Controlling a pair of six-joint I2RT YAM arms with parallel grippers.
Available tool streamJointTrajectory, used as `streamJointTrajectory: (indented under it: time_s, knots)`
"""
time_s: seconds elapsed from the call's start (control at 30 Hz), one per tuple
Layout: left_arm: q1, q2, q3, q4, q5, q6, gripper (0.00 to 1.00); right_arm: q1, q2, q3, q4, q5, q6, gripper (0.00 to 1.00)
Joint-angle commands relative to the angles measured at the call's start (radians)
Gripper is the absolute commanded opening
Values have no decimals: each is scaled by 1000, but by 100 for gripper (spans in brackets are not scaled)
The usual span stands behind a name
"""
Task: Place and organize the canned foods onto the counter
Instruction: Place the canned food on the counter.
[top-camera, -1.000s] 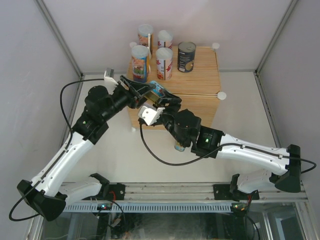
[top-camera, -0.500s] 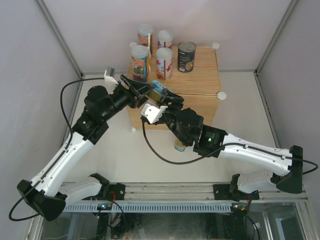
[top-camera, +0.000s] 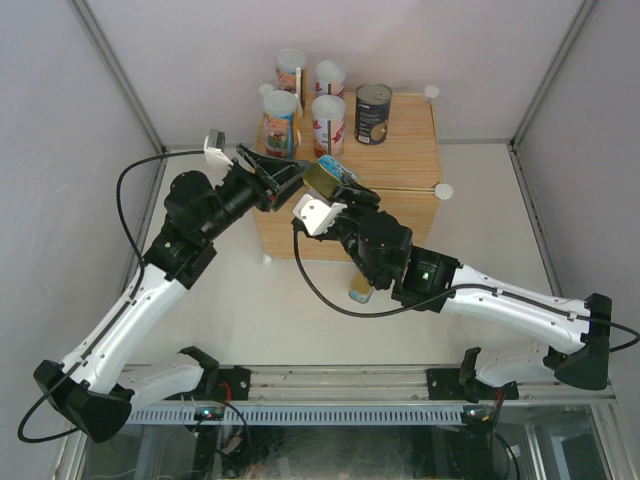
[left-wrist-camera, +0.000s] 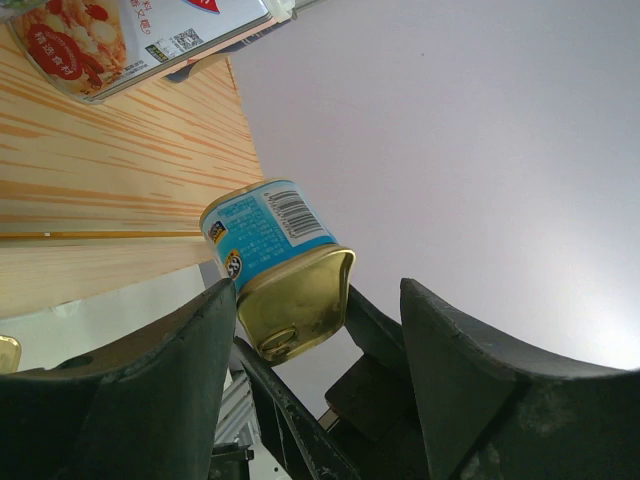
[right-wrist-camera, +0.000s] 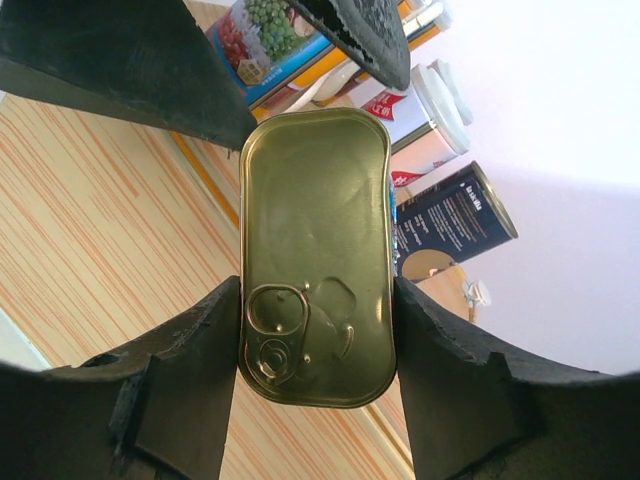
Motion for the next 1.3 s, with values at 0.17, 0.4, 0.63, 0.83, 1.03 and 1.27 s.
streamJointTrajectory:
  time_s: [0.17,0.4,0.63,0.83,1.03,1.27]
  knots:
    - [5,-42,10,68,10,18,71,-35,-74,65,-15,12,111,18]
    - [5,-57,-4,67,5,16,71,-65,-83,84,-62,-15,189,18]
    - [5,-67,-10,70,5,19,71,-114,-85,118,-125,-47,264,18]
    - [4,-64,-28,94,10,15,71,-141,-86,156,-189,-53,334,18]
    - [4,-95,-57,88,-6,25,71,-179,-86,198,-248,-80,408,18]
    - [4,-117,-62,65,-20,56,71,-217,-91,212,-286,-104,472,18]
